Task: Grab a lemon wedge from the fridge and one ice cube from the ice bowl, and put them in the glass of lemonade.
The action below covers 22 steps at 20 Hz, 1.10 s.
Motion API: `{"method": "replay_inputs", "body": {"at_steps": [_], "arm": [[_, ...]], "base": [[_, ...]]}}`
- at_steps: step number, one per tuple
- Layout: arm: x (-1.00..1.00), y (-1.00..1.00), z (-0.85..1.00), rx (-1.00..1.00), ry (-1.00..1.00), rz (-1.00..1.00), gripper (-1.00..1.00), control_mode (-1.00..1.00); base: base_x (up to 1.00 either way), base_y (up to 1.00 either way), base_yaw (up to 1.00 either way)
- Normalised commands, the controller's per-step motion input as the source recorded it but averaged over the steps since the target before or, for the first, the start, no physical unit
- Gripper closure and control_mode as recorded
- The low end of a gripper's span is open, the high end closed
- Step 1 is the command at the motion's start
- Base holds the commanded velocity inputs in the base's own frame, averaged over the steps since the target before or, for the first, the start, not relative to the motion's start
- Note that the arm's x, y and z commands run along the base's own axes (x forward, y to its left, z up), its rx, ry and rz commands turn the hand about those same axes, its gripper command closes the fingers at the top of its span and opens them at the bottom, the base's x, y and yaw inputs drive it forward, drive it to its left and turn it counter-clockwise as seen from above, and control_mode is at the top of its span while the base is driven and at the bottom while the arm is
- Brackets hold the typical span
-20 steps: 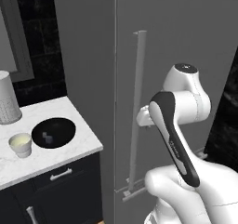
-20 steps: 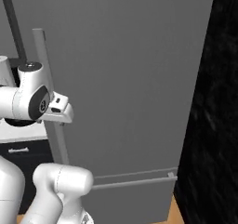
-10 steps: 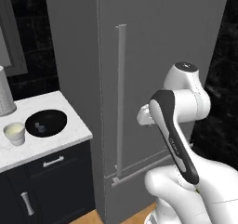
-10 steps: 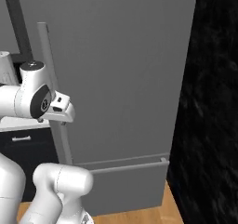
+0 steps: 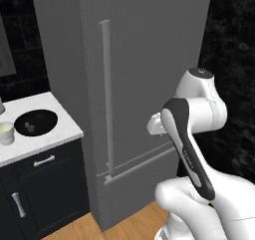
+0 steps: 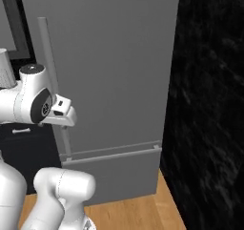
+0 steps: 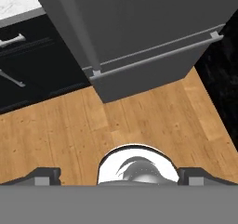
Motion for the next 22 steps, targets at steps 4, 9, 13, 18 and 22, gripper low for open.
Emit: {"method": "replay_inputs", "body": {"at_steps": [4, 9, 13, 18, 22], "arm": [[0.0, 0.0, 0.0, 0.0, 0.0, 0.0, -1.0, 1.0], [0.0, 0.0, 0.0, 0.0, 0.0, 0.0, -1.0, 1.0], [0.0, 0.0, 0.0, 0.0, 0.0, 0.0, -1.0, 1.0], [0.0, 0.0, 0.0, 0.0, 0.0, 0.0, -1.0, 1.0], [0.0, 0.0, 0.0, 0.0, 0.0, 0.0, -1.0, 1.0]], "base": [[0.0, 0.36, -0.25], [0.0, 0.53, -0.12], [-0.03, 0.58, -0.04], [0.0, 0.67, -0.01], [0.0, 0.59, -0.05]]}}
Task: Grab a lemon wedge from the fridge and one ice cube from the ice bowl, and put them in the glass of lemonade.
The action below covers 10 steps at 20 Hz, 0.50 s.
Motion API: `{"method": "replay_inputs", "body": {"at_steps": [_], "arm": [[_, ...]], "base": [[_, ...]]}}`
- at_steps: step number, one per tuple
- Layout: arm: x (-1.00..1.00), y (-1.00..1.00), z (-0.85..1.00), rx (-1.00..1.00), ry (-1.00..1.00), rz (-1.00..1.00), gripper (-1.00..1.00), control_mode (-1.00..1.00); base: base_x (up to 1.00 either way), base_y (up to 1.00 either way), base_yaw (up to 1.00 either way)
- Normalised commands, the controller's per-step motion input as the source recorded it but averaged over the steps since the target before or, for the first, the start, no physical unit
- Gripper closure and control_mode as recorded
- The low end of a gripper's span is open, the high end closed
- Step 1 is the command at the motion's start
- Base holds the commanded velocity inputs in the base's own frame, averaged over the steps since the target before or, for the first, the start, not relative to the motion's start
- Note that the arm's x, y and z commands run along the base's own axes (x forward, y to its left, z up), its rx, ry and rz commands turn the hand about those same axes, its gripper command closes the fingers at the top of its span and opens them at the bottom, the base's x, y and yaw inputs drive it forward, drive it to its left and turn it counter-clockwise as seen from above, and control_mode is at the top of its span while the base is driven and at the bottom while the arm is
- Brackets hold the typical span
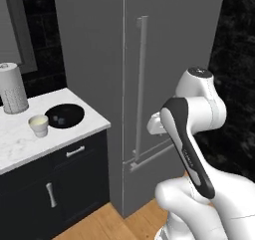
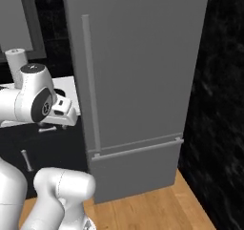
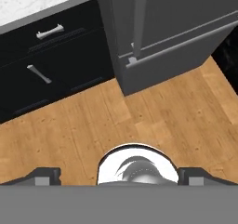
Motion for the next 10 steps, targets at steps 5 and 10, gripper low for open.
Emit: {"method": "replay_inputs", "body": {"at_steps": [5, 10], "arm": [[0.0, 0.0, 0.0, 0.0, 0.0, 0.0, -1.0, 1.0], [0.0, 0.0, 0.0, 0.0, 0.0, 0.0, -1.0, 1.0]], "base": [[0.35, 0.48, -0.15], [0.34, 0.22, -0.17]]}}
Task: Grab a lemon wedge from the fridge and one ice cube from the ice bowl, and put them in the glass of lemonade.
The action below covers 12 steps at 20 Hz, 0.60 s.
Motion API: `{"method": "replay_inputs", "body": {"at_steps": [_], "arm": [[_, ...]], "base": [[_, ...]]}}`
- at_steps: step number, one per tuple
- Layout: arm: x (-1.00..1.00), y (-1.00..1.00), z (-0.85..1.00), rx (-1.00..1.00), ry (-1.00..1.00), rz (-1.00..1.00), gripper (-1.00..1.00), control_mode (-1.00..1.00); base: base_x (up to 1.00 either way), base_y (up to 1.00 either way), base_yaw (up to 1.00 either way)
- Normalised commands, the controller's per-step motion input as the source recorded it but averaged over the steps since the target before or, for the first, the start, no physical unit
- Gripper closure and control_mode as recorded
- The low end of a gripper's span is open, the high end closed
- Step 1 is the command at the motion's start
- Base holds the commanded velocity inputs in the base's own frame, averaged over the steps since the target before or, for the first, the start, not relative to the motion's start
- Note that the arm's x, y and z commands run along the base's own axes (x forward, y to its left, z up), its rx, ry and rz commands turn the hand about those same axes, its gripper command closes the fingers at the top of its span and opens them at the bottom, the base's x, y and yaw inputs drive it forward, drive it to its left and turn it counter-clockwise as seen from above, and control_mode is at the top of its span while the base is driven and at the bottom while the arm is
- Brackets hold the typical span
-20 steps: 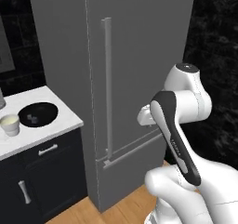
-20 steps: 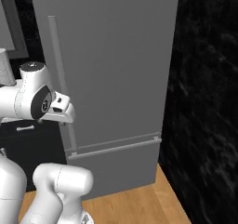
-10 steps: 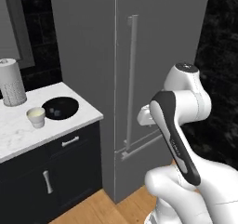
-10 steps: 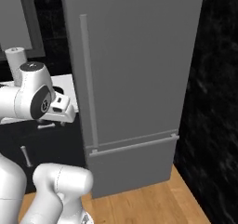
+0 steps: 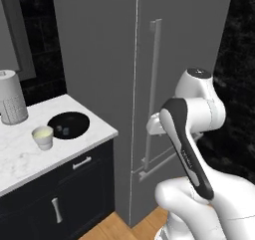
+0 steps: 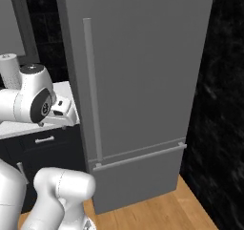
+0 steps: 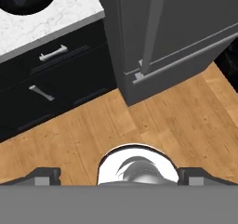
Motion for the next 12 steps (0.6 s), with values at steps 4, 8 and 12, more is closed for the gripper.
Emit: {"method": "replay_inputs", "body": {"at_steps": [4, 8, 12], "arm": [[0.0, 0.0, 0.0, 0.0, 0.0, 0.0, -1.0, 1.0], [0.0, 0.0, 0.0, 0.0, 0.0, 0.0, -1.0, 1.0], [0.0, 0.0, 0.0, 0.0, 0.0, 0.0, -1.0, 1.0]], "base": [[-0.31, -0.13, -0.07], [-0.31, -0.04, -0.08], [-0.01, 0.0, -0.06]]}}
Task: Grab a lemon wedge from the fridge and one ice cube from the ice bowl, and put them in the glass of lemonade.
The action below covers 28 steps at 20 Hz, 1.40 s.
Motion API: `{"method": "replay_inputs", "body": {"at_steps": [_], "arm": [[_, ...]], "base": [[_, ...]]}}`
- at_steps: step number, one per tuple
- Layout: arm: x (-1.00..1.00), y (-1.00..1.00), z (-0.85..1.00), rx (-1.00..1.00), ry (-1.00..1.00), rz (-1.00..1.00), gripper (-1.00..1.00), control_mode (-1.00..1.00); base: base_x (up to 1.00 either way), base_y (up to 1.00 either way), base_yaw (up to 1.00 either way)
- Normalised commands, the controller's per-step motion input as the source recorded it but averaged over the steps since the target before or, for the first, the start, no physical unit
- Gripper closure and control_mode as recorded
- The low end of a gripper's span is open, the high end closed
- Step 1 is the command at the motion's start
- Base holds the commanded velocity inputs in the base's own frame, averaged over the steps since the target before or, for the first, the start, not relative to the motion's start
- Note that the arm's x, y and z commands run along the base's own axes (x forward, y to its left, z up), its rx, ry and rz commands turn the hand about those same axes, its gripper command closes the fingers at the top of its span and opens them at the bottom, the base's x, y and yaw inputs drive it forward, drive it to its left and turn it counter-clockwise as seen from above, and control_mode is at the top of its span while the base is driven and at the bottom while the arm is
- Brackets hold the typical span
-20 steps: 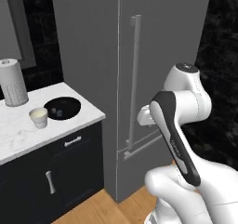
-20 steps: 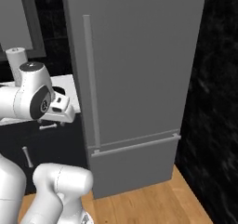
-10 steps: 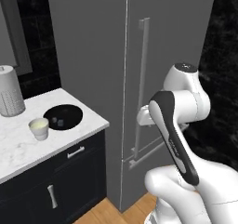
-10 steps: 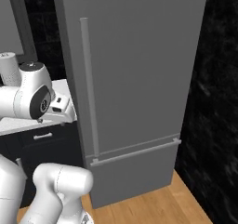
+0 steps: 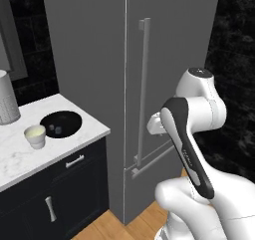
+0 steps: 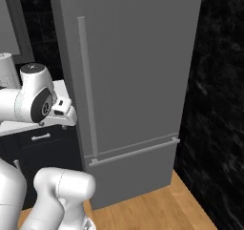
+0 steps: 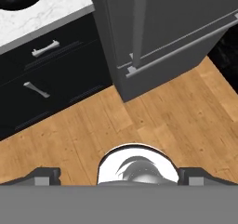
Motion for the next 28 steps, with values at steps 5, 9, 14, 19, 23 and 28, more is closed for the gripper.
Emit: {"method": "replay_inputs", "body": {"at_steps": [5, 9, 14, 19, 23, 28], "arm": [[0.0, 0.0, 0.0, 0.0, 0.0, 0.0, -1.0, 1.0], [0.0, 0.0, 0.0, 0.0, 0.0, 0.0, -1.0, 1.0], [0.0, 0.0, 0.0, 0.0, 0.0, 0.0, -1.0, 1.0], [-0.01, 0.2, 0.34, 0.0, -0.15, 0.02, -1.0, -1.0], [0.03, -0.08, 0.61, 0.04, -0.13, 0.09, -1.0, -1.0], [0.34, 0.0, 0.75, -0.12, -0.01, 0.01, -1.0, -1.0]], "base": [[-0.04, 0.0, 0.0], [0.0, 0.0, 0.0], [0.0, 0.01, 0.0], [0.0, 0.0, 0.0], [0.0, 0.0, 0.0], [0.0, 0.0, 0.0]]}}
